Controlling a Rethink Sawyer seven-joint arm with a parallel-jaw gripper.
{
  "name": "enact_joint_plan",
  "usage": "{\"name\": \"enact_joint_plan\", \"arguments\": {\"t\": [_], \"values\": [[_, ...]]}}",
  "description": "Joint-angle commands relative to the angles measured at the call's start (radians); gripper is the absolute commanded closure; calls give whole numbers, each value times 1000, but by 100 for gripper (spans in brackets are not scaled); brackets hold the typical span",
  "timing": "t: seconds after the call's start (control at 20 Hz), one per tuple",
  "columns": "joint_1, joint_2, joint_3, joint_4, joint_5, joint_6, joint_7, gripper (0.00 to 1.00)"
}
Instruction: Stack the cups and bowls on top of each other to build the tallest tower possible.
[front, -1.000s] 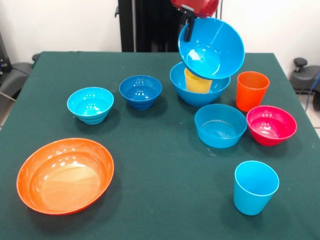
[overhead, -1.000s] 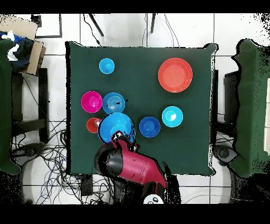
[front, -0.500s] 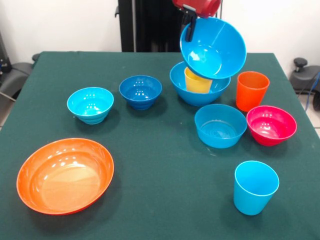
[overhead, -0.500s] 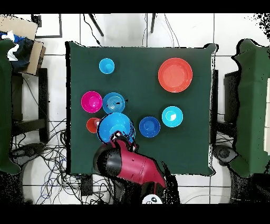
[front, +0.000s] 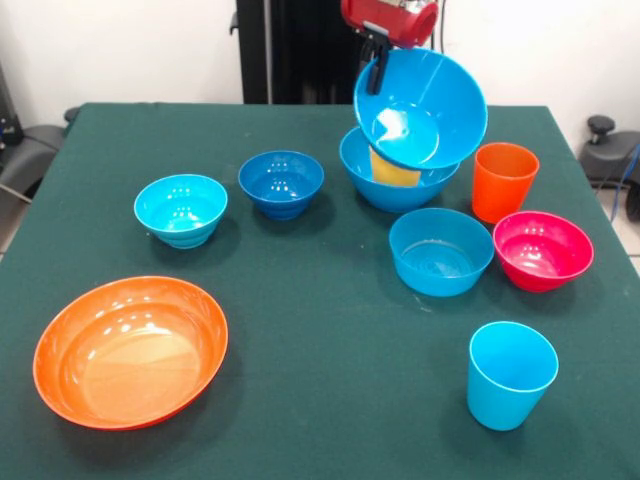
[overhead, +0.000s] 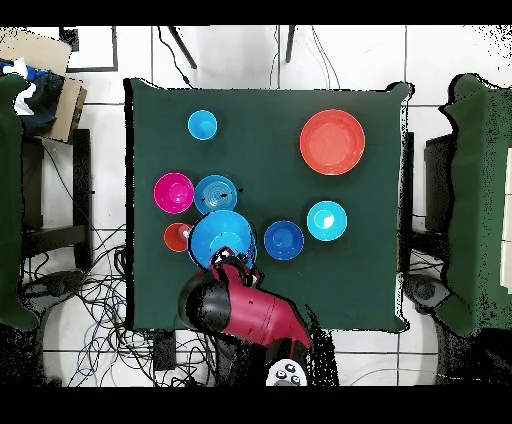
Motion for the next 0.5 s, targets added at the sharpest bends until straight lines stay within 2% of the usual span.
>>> {"name": "enact_joint_plan", "arguments": {"t": [0.05,0.5], "values": [[15,53,80,-9,-35,-58,112,100],[10,61,88,-6,-36,-79,112,100]]}}
